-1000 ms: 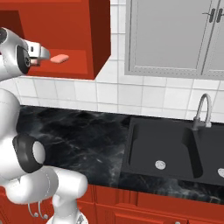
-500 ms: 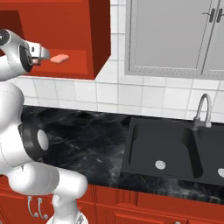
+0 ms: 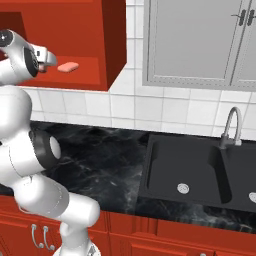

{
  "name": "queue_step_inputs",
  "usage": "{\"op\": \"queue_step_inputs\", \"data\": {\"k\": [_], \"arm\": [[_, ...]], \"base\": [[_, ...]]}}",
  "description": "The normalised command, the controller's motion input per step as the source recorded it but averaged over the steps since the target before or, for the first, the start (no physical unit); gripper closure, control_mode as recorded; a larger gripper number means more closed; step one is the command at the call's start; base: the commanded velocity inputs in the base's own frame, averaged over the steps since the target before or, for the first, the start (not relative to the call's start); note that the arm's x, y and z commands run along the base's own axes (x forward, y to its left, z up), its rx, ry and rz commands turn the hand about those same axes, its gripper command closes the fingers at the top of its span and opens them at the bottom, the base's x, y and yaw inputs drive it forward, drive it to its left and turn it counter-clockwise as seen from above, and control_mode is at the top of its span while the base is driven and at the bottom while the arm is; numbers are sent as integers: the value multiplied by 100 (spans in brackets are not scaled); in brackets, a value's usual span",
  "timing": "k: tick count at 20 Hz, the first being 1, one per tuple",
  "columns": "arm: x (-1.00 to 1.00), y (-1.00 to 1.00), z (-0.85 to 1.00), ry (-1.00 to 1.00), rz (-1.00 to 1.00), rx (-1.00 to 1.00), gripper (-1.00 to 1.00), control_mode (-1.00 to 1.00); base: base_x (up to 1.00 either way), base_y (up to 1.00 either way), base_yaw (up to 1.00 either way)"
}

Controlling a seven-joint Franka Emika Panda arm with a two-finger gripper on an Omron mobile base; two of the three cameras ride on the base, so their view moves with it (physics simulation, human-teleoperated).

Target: Pick up the bar soap and bar soap from the sink, and place them back in the cabinet, and close the cabinet door.

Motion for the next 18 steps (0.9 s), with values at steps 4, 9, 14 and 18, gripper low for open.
{"op": "queue_step_inputs", "data": {"k": [4, 9, 14, 18], "arm": [[0, 10, -6, 7, 2, 0, 100, -100], [0, 9, -6, 3, 2, 0, -100, -100], [0, 0, -2, 0, 2, 0, -100, -100], [0, 0, -11, 0, 2, 0, -100, -100]], "base": [[0, 0, 0], [0, 0, 0], [0, 0, 0], [0, 0, 0]]}}
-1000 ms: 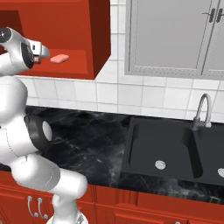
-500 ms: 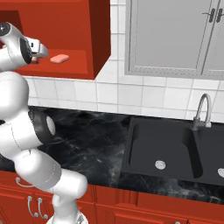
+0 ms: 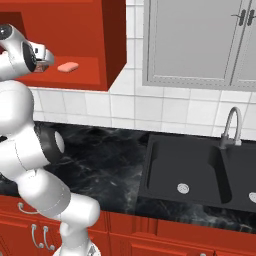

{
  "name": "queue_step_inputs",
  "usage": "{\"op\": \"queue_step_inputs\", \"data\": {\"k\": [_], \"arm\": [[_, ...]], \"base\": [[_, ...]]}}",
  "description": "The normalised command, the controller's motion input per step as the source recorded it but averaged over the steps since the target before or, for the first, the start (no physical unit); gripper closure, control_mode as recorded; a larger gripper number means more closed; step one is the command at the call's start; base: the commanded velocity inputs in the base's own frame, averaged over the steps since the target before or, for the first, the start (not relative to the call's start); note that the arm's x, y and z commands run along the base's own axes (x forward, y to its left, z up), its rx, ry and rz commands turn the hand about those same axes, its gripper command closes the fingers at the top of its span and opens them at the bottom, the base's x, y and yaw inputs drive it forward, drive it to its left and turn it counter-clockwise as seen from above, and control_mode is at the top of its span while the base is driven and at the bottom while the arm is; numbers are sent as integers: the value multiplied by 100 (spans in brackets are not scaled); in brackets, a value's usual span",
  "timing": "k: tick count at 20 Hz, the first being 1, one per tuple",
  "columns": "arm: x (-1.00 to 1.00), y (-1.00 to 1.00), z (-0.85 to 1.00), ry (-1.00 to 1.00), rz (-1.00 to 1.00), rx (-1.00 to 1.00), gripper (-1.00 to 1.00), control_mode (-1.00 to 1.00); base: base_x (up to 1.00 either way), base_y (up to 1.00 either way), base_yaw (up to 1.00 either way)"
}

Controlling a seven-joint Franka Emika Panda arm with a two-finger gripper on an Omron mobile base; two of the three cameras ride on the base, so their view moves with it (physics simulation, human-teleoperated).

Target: Pick up the bar soap and bar soap from the sink, and place them back in the cabinet, and close the cabinet door.

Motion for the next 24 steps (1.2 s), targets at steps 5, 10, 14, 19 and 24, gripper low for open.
{"op": "queue_step_inputs", "data": {"k": [5, 10, 14, 19, 24], "arm": [[-2, 0, -31, -3, 2, 0, -100, -100], [-24, 0, -26, -7, 0, 0, -100, -100], [-36, 0, -1, -3, 0, 0, -100, -100], [-50, -10, 4, 0, 0, 1, -100, -100], [-58, -22, 21, 0, 0, 1, -100, -100]], "base": [[0, 0, 0], [0, 0, 0], [0, 0, 0], [0, 0, 0], [0, 0, 0]]}}
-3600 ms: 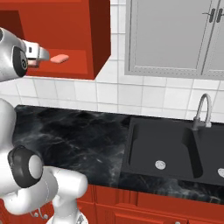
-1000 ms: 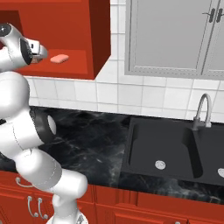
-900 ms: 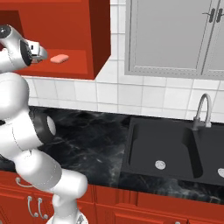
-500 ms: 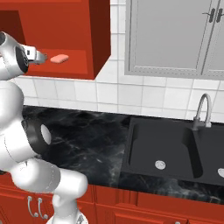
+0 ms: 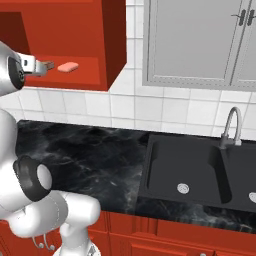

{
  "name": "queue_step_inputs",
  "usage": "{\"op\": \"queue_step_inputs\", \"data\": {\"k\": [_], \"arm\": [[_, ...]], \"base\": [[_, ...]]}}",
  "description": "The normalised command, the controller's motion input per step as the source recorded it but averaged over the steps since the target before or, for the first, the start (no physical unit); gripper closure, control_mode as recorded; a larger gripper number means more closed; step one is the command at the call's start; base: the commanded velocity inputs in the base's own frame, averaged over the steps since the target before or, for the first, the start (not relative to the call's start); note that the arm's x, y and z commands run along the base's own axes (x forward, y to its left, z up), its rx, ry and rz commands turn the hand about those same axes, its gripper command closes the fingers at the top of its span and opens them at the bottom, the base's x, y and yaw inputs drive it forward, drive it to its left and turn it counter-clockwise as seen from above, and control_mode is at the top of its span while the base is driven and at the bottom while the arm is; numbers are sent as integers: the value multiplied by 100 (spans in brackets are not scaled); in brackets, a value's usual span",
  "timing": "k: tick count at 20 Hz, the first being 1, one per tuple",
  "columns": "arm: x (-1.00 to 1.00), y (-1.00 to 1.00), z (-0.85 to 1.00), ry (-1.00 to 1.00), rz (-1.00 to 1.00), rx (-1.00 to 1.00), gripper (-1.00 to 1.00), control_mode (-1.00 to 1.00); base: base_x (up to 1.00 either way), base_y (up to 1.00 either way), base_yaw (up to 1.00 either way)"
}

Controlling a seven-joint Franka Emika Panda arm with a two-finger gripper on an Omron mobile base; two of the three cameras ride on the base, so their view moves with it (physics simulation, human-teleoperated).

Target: Pick up the bar soap and bar soap from the sink, and place them back in the cabinet, and close the cabinet door.

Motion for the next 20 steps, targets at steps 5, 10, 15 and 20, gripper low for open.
{"op": "queue_step_inputs", "data": {"k": [5, 10, 15, 20], "arm": [[-65, -25, 25, 0, 0, 0, -100, -100], [-86, -26, 3, 4, 0, 0, -100, -100], [-85, -36, 0, 1, 0, 0, -100, -100], [-68, -39, 0, 0, 0, 0, -100, -100]], "base": [[0, 0, 0], [0, 0, 0], [0, 0, 0], [0, 0, 0]]}}
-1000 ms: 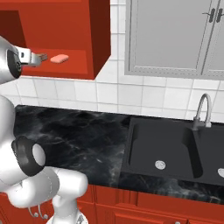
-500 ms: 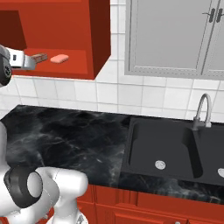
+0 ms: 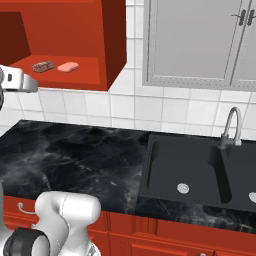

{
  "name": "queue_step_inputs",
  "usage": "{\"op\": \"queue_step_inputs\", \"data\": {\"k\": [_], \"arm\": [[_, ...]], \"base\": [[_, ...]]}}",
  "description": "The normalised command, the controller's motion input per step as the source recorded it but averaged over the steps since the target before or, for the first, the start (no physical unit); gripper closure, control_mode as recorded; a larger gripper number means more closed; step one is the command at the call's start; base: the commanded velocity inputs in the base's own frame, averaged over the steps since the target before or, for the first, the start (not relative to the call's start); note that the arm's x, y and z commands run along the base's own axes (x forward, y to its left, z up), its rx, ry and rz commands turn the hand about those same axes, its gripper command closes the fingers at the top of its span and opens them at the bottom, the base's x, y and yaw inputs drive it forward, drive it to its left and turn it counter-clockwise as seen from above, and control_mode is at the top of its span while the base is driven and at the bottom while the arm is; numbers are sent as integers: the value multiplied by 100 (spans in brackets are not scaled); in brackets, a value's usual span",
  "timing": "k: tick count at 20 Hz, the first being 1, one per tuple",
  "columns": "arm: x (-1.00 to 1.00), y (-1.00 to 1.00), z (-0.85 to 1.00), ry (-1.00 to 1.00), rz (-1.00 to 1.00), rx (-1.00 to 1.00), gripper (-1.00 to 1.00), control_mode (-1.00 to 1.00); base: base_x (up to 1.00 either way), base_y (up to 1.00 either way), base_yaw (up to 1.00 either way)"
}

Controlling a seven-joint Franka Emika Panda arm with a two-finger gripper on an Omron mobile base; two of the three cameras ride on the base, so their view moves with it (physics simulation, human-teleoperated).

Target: Pick up the bar soap and bar soap from the sink, and place them back in the cabinet, and close the cabinet door.

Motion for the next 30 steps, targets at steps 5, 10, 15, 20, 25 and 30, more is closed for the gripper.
{"op": "queue_step_inputs", "data": {"k": [5, 10, 15, 20, 25, 30], "arm": [[-37, -29, 0, 3, 0, 0, -100, -100], [-25, -25, 0, 2, 0, 0, -100, -100], [-28, -22, 0, 6, 0, 0, -100, -100], [-24, -21, 0, 9, 0, 0, -100, -100], [-14, -13, 5, 9, 0, 0, -100, -100], [-4, -7, 2, 9, 0, 0, -100, -100]], "base": [[0, 0, 0], [0, 0, 0], [0, 0, 0], [0, 0, 0], [0, 0, 0], [0, 0, 0]]}}
